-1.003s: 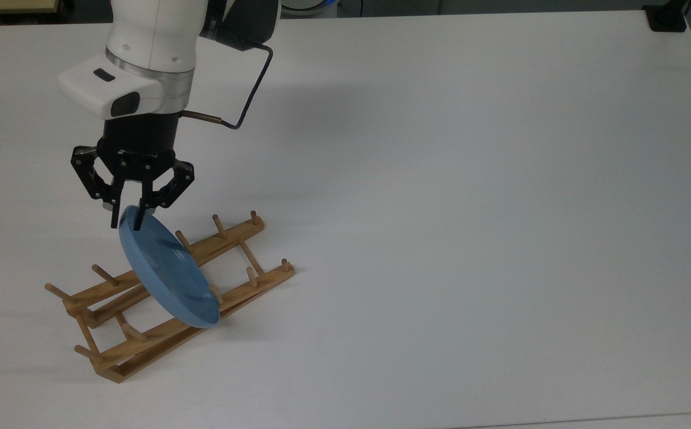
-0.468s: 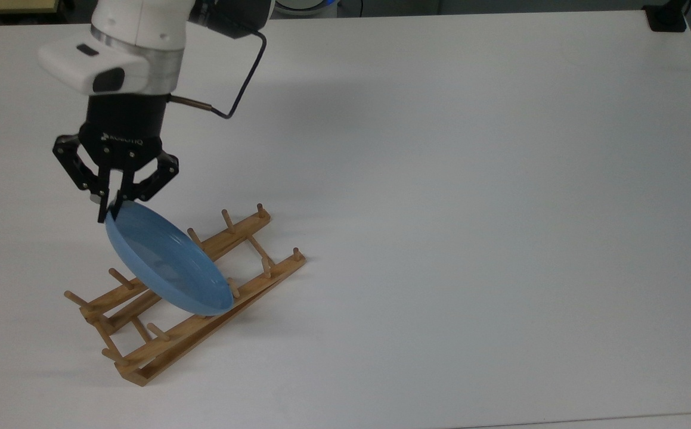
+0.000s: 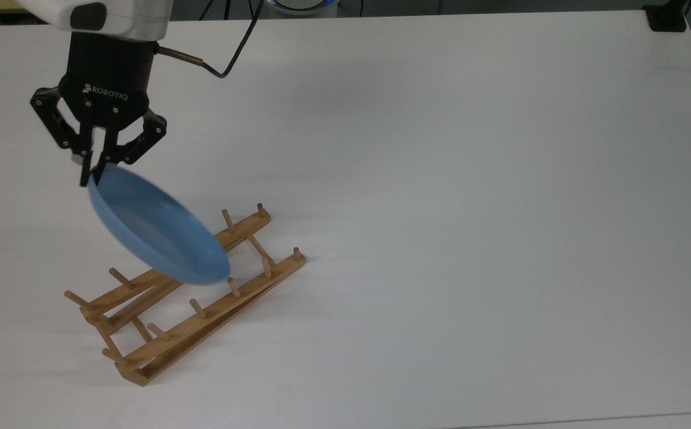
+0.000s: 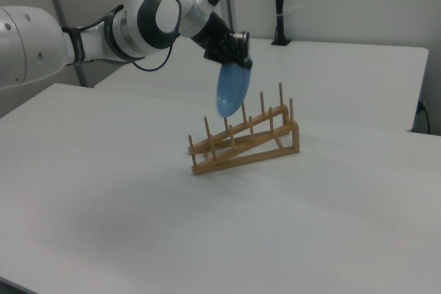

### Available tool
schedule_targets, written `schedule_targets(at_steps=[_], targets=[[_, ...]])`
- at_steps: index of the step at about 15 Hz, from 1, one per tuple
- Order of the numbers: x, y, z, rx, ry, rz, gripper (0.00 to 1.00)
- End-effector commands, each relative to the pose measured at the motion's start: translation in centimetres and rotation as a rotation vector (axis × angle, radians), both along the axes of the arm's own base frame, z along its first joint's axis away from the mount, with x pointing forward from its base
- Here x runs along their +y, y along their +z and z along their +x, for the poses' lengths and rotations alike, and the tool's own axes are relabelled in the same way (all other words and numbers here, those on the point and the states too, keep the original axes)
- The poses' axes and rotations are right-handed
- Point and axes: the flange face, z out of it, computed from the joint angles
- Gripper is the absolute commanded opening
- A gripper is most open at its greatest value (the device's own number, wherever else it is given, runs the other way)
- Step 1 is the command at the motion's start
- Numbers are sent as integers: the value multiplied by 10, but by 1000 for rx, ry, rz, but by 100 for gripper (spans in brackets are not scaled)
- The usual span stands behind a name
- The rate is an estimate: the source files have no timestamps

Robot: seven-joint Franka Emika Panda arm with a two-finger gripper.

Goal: Pick plate from plate rack
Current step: 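Lift the blue plate up out of the wooden rack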

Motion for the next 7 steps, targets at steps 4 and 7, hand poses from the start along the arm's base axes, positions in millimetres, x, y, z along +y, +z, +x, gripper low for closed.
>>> schedule_targets(at_steps=[4,7], targets=[[6,-52,-39,463,200,257,0],[13,-85,-62,654,367,245,0]])
